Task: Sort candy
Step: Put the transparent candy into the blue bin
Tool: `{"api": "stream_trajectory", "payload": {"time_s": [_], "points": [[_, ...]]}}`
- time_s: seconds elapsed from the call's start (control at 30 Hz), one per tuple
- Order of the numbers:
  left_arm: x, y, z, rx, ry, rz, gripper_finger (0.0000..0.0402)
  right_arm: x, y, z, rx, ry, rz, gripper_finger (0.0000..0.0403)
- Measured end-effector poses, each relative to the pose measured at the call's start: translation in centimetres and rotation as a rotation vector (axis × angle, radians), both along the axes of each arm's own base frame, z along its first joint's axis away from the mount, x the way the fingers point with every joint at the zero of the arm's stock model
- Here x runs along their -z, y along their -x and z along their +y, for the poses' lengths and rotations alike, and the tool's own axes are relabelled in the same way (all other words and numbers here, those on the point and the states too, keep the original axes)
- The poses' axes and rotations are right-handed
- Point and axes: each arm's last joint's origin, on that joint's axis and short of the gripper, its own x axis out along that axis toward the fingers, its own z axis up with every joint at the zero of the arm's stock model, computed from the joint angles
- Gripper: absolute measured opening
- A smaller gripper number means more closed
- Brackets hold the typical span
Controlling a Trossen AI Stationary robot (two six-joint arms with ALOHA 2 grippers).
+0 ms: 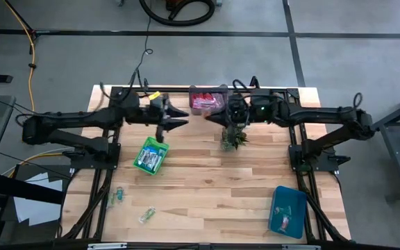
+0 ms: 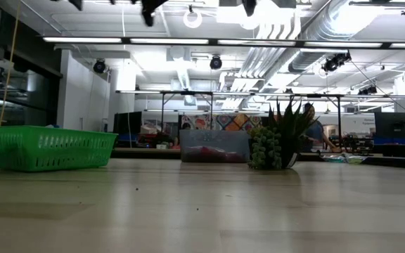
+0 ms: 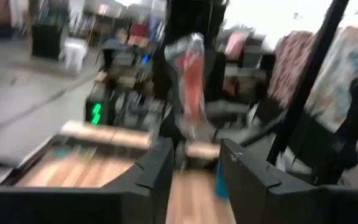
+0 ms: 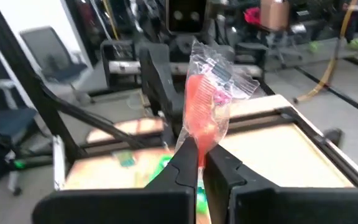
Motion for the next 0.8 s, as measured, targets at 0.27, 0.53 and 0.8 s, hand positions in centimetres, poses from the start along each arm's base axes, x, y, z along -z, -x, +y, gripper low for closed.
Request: {"api": "stream_trajectory", "payload": {"time_s": [0.27, 0.53, 0.8], "points": [[0.3, 5.4, -0.1, -0.066, 0.030, 0.269, 0.0140, -0.4, 5.5, -0.6, 0.058, -0.011, 0.252, 0.0001], [0.6, 7.0, -0.4, -0.120, 0.032, 0.350, 0.0140, 0.8, 11.8, 1.5, 0.142, -0.157, 0.487, 0.0000], [0.9, 7.1, -0.3, -0.146, 0.035, 0.378, 0.0140, 5.9, 16.6, 4.7, 0.137, -0.472, 0.497, 0.0000]]}}
